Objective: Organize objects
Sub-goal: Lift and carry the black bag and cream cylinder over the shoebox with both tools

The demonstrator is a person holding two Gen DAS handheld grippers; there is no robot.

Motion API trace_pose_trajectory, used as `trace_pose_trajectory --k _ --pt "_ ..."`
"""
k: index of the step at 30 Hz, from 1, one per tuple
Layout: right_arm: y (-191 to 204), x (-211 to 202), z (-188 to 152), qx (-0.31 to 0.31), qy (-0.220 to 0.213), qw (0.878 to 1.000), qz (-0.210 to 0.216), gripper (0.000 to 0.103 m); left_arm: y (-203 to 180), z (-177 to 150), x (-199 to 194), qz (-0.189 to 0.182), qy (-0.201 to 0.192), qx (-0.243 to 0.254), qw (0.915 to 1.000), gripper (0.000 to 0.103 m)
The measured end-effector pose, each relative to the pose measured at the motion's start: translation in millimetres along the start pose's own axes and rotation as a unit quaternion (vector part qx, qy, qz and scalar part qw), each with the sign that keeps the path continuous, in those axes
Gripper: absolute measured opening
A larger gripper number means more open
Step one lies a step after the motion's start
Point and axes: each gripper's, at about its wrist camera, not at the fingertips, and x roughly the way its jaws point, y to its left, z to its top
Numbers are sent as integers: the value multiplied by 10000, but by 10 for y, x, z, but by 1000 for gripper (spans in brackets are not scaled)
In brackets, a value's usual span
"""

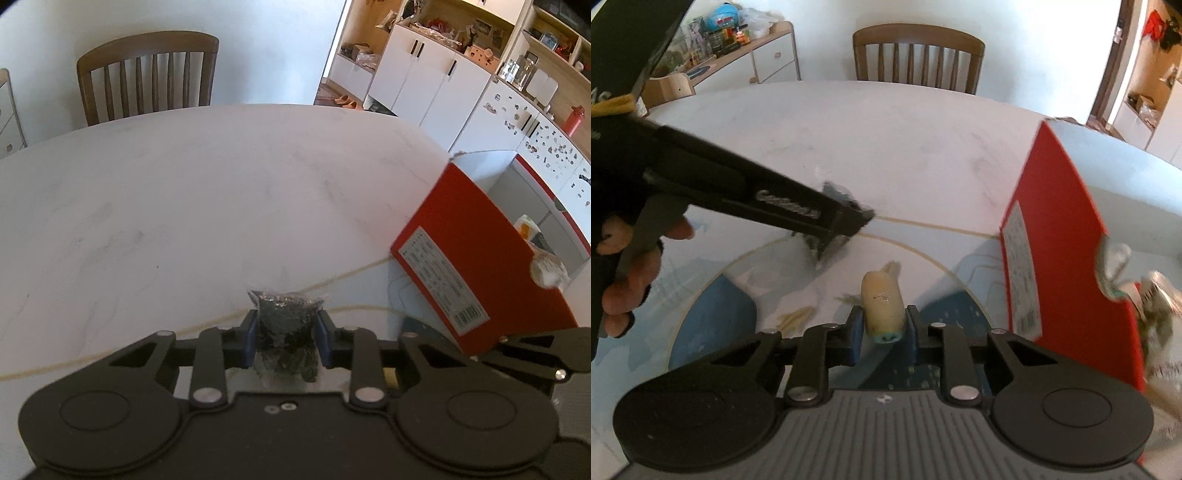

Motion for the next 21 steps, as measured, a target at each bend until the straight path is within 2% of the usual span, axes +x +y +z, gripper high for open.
trace_pose_trajectory --k 6,11,21 --pt "23 -203 158 270 -94 9996 12 22 -75 -105 -259 -143 -98 -92 9998 29" --pt "-36 -630 42 417 -263 9988 33 22 -194 -153 -511 -244 -157 -137 9995 29" --pt "-152 -1188 9 538 -688 9962 6 22 -550 -149 -1088 -429 -533 -141 9976 29"
